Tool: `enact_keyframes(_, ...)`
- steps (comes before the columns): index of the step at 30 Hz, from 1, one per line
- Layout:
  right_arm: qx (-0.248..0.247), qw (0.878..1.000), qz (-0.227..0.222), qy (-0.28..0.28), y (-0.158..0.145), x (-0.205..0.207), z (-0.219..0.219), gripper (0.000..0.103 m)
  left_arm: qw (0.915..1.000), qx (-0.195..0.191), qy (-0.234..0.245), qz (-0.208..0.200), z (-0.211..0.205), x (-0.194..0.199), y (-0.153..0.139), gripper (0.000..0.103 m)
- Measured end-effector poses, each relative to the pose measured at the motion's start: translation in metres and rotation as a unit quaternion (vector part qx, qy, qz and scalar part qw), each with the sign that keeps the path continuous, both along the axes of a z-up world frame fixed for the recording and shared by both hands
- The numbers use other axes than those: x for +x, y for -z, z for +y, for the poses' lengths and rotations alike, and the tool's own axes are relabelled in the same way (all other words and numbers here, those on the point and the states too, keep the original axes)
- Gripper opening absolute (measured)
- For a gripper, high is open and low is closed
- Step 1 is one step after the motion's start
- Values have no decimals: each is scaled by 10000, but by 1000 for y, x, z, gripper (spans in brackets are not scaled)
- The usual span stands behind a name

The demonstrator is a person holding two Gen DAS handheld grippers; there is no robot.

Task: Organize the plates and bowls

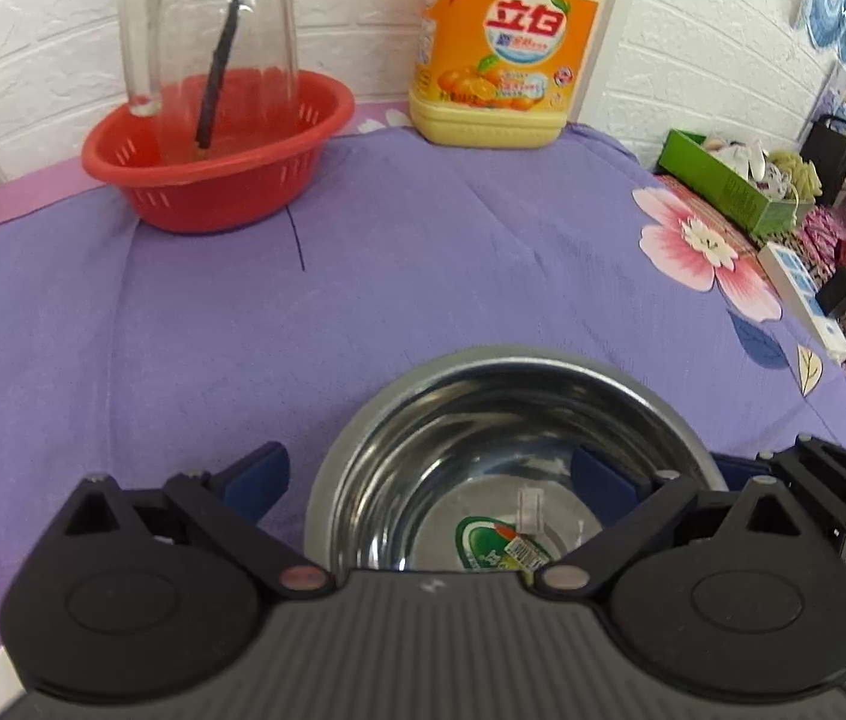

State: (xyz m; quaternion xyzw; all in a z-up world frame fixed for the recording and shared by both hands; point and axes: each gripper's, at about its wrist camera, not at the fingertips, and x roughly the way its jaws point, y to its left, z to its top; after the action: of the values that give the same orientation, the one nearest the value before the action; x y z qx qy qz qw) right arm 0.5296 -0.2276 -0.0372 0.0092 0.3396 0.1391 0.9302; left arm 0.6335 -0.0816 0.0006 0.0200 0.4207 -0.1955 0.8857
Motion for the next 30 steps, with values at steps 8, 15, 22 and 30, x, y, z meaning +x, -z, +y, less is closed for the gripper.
enact_keyframes(8, -24, 9993, 27, -372, -4, -5, 10, 101, 9999, 153, 39, 0, -5, -3, 2, 58)
enact_keyframes(15, 114, 9992, -46, -379, -19, -19, 13, 101, 9999, -32, -52, -91, 0, -24, -23, 58)
enact_keyframes(22, -42, 9987, -323, -385, -41, -81, 9, 103, 9997, -94, 81, -229, -6, -95, -47, 60)
enact_keyframes(30, -231, 9985, -268, -429, -36, -188, 15, 103, 9997, -136, 209, -86, 2, -208, -29, 64)
